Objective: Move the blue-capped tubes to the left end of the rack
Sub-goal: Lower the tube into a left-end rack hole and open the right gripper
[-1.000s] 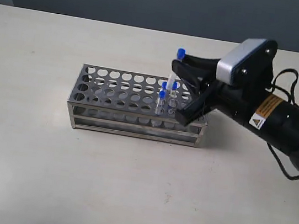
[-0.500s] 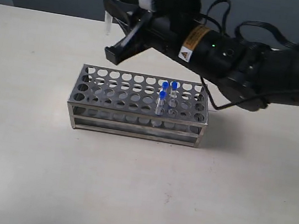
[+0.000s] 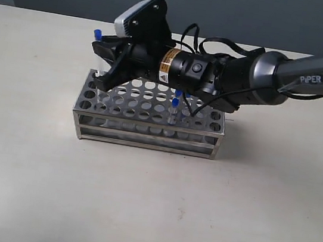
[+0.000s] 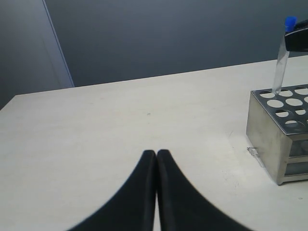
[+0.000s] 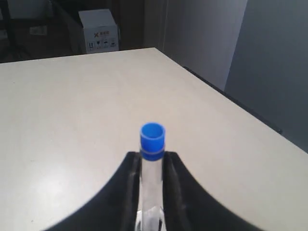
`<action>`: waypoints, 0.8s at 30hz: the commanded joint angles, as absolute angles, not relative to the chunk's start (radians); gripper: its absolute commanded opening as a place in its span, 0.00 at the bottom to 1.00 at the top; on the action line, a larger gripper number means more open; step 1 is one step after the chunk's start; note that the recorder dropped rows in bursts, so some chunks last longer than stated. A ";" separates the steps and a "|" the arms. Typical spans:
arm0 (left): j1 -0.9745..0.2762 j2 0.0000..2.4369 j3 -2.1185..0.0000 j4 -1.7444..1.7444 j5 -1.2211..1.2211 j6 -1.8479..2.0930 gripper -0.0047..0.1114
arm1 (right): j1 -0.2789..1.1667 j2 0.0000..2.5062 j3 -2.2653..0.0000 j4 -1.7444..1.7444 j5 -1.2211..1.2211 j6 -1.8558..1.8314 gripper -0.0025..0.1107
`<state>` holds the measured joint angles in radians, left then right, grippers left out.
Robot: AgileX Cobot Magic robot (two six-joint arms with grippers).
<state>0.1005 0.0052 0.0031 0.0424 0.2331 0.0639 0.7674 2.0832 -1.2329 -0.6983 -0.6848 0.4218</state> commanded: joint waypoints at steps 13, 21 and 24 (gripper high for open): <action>0.096 0.000 0.000 0.044 0.232 0.063 0.05 | 0.792 2.185 -1.301 -0.701 -0.615 0.431 0.02; 0.096 0.000 0.000 0.044 0.232 0.063 0.05 | 0.792 2.189 -1.301 -0.698 -0.607 0.449 0.27; 0.096 0.000 0.000 0.044 0.232 0.063 0.05 | 0.792 2.189 -1.301 -0.698 -0.600 0.449 0.41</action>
